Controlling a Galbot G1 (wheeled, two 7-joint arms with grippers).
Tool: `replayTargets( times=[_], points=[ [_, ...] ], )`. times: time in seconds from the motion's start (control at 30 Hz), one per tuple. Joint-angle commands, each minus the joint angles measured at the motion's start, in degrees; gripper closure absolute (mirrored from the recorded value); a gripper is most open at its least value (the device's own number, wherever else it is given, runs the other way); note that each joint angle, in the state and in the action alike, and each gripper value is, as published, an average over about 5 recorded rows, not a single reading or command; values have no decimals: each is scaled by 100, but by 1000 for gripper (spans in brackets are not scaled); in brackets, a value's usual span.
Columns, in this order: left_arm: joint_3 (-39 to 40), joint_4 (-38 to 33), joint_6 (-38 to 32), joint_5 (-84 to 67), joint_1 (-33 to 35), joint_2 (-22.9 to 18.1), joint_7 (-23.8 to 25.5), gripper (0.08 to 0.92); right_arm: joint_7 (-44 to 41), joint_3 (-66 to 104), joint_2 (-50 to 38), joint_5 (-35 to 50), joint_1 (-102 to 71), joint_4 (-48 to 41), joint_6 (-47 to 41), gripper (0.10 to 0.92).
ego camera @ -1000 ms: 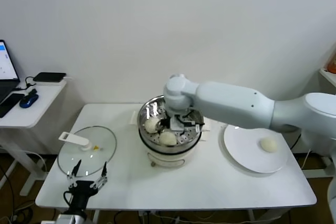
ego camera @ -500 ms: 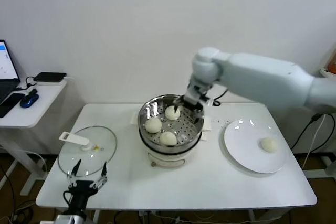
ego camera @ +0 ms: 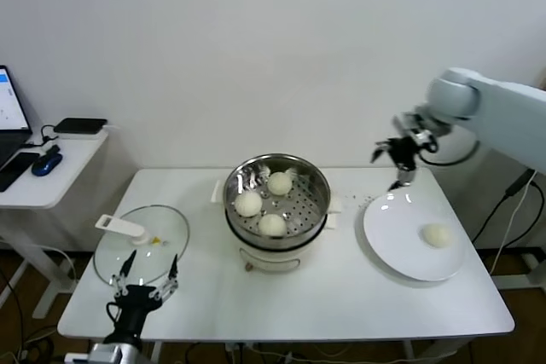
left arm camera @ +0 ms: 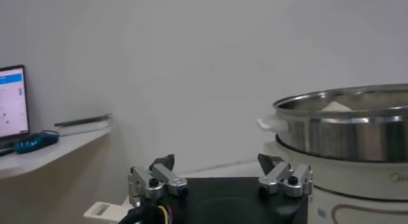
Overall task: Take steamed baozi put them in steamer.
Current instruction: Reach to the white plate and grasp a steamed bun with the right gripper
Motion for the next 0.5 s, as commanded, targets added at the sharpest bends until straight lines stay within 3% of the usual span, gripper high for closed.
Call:
replayTargets(
  times=[0.03,0.23,0.5],
  points=[
    [35,-24,-18,-39,55,34,22,177,49,1508,-1085,-1047,-1929,-937,-216,203],
    [37,-5,-12,7,86,-1,32,177,-136,2807,-746,-2704,-3155,-1543,852,203],
    [-3,24,21,57,76,-28,30,177,-197,3421,-229,-3320,-3751,-2055,943,203]
  ],
)
